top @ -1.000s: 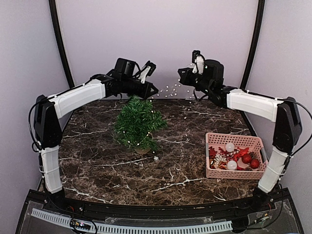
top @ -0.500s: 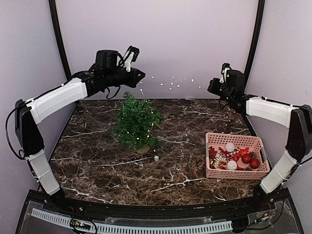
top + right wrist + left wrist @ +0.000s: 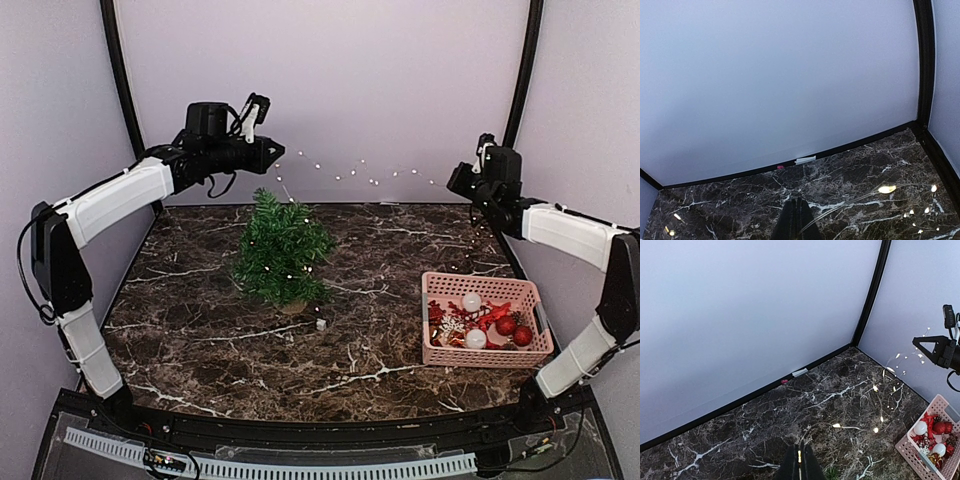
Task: Decorate the small christmas tree
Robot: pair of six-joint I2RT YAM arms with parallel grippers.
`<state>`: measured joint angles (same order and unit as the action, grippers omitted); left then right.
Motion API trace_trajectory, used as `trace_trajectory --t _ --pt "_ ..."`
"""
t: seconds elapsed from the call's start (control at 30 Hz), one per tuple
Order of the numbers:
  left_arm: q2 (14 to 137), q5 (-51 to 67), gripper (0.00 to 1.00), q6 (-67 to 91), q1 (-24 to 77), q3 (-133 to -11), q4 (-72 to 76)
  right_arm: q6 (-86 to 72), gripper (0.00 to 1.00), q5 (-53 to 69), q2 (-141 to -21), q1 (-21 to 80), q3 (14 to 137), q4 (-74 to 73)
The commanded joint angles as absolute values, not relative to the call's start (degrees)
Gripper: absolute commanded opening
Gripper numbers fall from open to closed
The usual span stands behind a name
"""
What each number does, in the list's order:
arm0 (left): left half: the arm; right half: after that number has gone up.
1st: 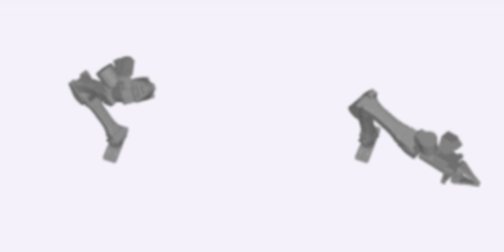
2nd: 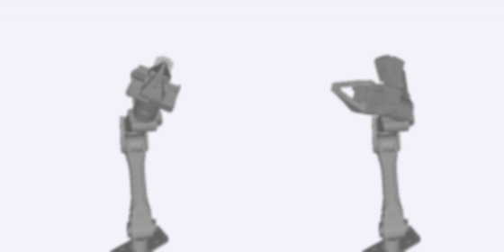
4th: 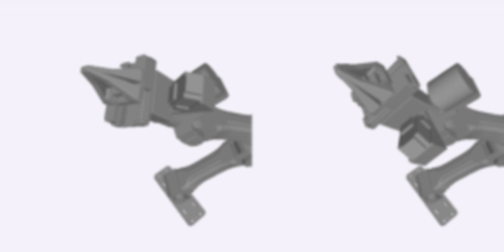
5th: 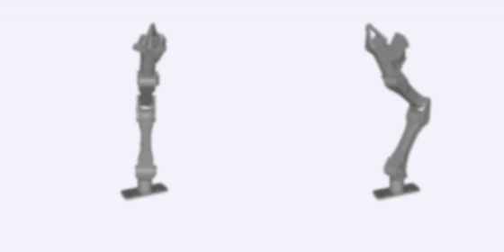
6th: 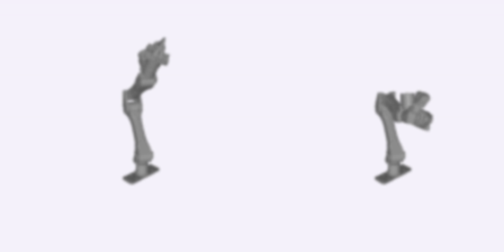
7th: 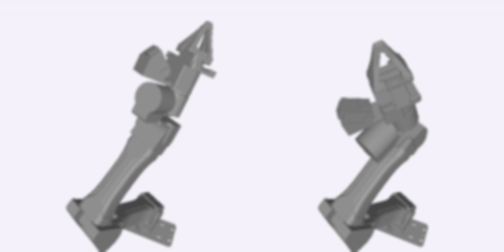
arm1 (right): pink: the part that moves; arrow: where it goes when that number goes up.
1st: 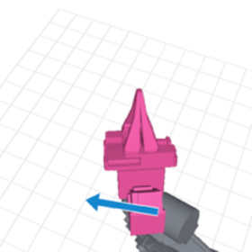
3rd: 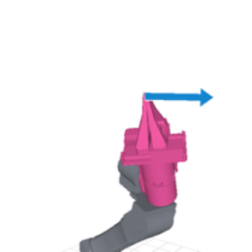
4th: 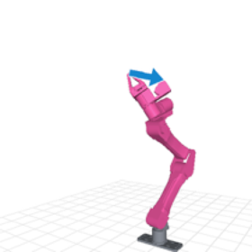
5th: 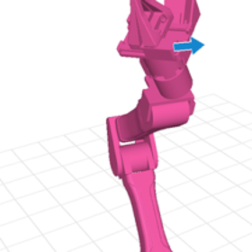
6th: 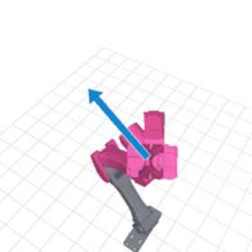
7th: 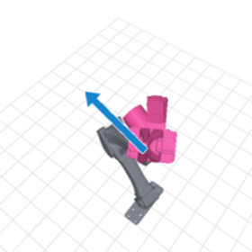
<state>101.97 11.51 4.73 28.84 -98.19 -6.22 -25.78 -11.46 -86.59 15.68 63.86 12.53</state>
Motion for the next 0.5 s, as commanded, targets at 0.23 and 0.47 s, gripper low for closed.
trace_trajectory --t 0.23,0.47 --pt "107.3 22.94 0.0 3.04 25.23 -105.27 -8.74 -26.57 0.0 -3.01 -79.75 19.89 64.4 14.52" --pt "108.56 24.88 0.0 2.11 23.99 -105.47 -8.18 -26.05 0.0 -1.43 -78.56 26.16 66.41 14.24"
